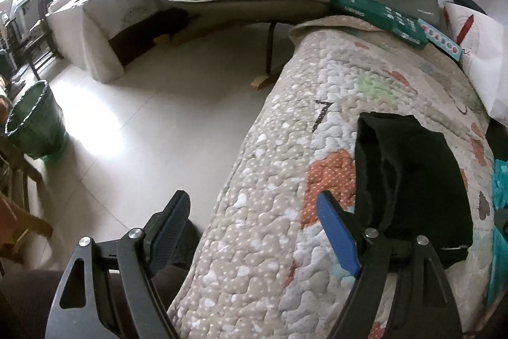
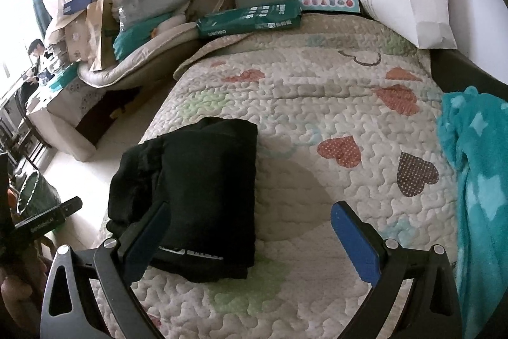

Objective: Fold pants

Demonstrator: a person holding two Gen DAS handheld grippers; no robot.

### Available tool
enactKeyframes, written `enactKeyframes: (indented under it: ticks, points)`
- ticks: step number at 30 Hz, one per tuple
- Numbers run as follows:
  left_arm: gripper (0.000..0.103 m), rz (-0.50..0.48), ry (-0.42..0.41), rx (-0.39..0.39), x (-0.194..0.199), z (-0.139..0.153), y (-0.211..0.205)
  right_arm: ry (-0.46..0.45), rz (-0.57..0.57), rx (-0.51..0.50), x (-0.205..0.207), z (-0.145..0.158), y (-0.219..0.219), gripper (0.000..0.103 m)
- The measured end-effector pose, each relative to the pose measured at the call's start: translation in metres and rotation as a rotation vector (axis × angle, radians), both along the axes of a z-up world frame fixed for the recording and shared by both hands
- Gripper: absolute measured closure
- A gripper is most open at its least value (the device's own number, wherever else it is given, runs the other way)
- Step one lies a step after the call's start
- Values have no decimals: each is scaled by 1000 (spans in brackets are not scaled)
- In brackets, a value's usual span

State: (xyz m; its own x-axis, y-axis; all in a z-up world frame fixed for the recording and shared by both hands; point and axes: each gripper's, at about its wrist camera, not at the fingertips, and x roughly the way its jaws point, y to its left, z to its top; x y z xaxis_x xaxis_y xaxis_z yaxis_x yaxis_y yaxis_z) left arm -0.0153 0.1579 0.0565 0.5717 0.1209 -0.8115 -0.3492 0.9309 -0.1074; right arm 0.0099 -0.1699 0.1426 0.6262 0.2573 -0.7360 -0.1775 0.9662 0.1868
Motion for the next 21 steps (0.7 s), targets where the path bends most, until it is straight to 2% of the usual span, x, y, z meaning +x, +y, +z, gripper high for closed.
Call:
enactKeyframes:
  ticks: [11, 21]
  points:
    - [22, 7, -2, 21, -6, 1, 3, -7, 5, -11, -2, 1, 0, 1]
    - [22, -7, 13, -16, -3, -5, 2, 24, 6, -15, 1, -11, 0, 1]
